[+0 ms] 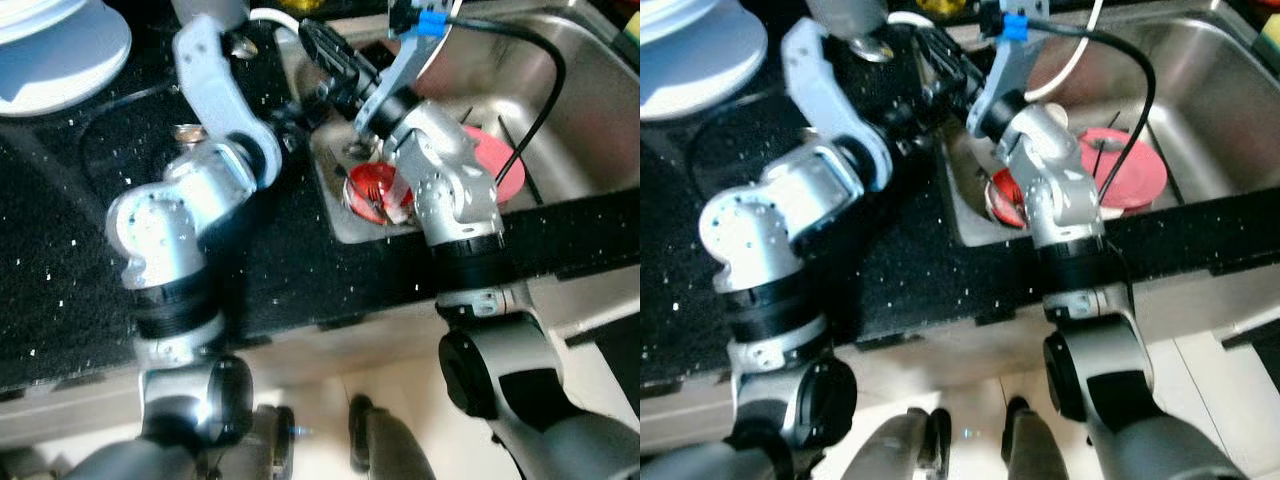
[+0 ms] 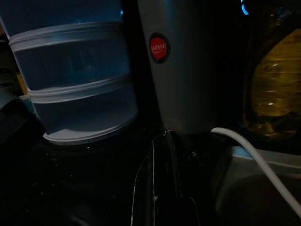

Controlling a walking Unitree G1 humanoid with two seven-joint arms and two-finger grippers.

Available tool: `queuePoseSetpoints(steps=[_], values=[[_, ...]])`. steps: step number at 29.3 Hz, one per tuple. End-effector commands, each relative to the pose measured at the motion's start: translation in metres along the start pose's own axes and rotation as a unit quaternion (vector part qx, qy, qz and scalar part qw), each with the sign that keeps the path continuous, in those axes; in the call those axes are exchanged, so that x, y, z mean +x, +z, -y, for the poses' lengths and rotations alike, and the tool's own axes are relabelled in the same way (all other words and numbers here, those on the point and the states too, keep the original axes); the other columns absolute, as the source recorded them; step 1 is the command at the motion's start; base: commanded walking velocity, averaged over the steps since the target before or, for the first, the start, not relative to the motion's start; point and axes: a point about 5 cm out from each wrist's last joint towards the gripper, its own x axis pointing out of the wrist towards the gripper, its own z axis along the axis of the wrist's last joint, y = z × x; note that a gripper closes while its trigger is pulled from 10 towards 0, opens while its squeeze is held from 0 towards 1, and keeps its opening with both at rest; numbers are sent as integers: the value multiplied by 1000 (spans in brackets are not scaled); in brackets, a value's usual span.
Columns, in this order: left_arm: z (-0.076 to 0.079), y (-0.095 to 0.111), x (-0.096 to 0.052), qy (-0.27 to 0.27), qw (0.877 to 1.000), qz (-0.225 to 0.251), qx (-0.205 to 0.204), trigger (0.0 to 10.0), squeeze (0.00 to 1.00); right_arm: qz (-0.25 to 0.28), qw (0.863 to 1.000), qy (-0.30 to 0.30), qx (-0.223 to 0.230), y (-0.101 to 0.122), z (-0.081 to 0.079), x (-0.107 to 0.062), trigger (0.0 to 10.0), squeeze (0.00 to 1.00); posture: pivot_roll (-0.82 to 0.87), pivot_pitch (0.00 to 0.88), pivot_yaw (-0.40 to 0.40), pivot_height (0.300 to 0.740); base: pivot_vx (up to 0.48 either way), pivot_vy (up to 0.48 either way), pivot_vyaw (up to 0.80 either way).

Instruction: Kitchen organization

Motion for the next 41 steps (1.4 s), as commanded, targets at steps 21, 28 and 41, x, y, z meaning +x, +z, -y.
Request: queuePoseSetpoints(steps=[21, 28, 41], values=[[-54, 77, -55, 180, 929, 168, 276, 10000, 0, 15, 999, -41, 0, -5, 4, -21, 10000, 0, 49, 157, 65, 740, 0, 0, 0], [-50, 64, -57, 178, 918, 153, 319, 10000, 0, 38, 990, -128, -45, 6, 21, -40, 10000, 0, 33, 126, 90, 740, 0, 0, 0], [-44, 35, -43, 159, 916, 166, 330, 10000, 0, 41, 982, -156, -97, 9, 16, -57, 10000, 0, -9, 64, 108, 740, 0, 0, 0]])
